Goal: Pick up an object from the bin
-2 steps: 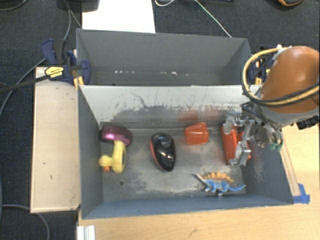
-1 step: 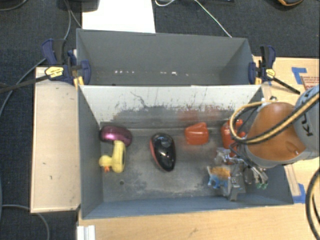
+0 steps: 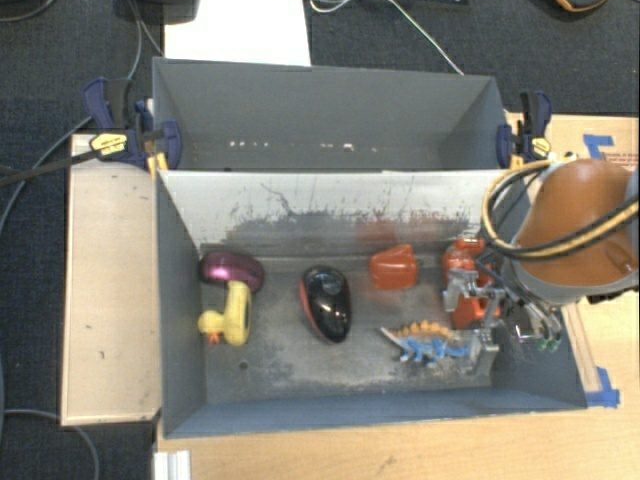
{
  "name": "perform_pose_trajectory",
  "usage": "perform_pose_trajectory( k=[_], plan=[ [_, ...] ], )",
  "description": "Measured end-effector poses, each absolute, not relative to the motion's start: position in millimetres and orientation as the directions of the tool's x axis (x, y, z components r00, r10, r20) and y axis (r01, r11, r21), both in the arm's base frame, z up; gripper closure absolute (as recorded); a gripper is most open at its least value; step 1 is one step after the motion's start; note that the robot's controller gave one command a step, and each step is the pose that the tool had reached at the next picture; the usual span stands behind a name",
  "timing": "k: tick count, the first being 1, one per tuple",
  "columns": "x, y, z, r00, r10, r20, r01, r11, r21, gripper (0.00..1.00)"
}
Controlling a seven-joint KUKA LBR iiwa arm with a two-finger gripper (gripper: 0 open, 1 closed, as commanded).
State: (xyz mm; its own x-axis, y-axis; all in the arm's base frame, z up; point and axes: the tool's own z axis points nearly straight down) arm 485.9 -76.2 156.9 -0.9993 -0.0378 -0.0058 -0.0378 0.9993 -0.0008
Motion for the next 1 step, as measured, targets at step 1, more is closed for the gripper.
perform_pose_trajectory(
  k=[1],
  plan=[
    [478.7,-67.9,100.1,-0.999,-0.034,-0.013,-0.034,0.999,-0.001,0.0]
  ],
)
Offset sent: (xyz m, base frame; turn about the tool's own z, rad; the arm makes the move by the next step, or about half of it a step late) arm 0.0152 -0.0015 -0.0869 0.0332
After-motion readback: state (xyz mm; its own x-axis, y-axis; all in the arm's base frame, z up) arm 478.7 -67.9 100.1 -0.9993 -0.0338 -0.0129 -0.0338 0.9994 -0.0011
